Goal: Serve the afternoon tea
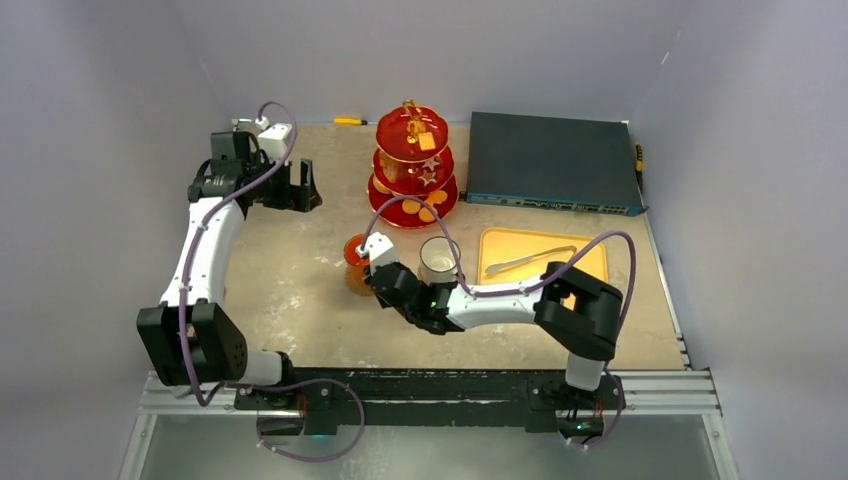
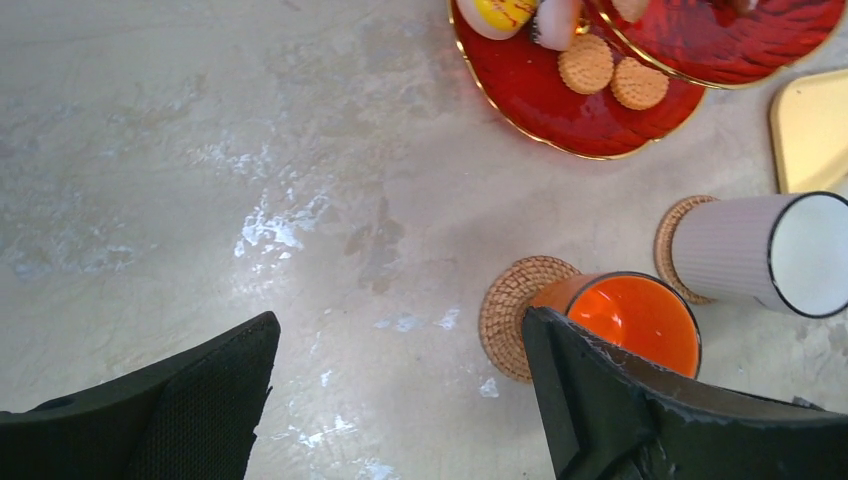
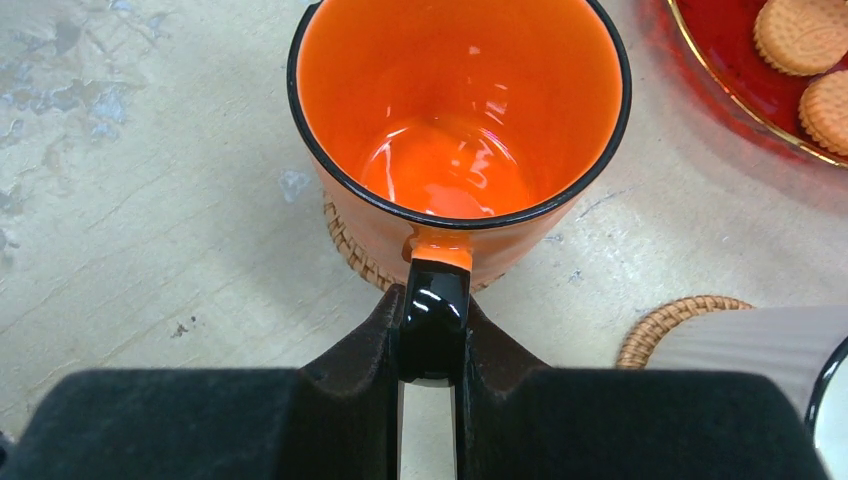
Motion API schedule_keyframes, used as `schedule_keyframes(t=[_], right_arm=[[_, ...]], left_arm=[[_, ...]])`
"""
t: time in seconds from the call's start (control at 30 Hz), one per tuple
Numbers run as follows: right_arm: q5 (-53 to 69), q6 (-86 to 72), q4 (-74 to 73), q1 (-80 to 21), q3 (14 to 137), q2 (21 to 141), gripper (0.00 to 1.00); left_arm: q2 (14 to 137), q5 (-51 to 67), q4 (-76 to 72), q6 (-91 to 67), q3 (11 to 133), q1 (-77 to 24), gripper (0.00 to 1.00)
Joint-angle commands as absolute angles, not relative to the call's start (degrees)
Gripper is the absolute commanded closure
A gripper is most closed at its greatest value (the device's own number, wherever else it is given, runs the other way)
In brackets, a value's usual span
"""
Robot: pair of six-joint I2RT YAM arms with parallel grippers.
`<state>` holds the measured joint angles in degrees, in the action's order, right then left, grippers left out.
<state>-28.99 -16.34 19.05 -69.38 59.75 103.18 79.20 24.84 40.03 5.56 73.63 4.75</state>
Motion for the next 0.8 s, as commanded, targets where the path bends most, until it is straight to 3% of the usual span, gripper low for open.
schedule_keyframes(t=[0.0,0.77], right_arm=[[-31.27,-17.92,26.7,-69.95,59.79,102.77,1.0],[-32.09,-18.92,28.28,-71.94,59.58,108.62,1.0]], left_arm=[[80.64,24.96,36.51,5.9,74.84,6.37,0.08],[82.43,22.72,30.1,6.06,69.23,6.42,0.02]])
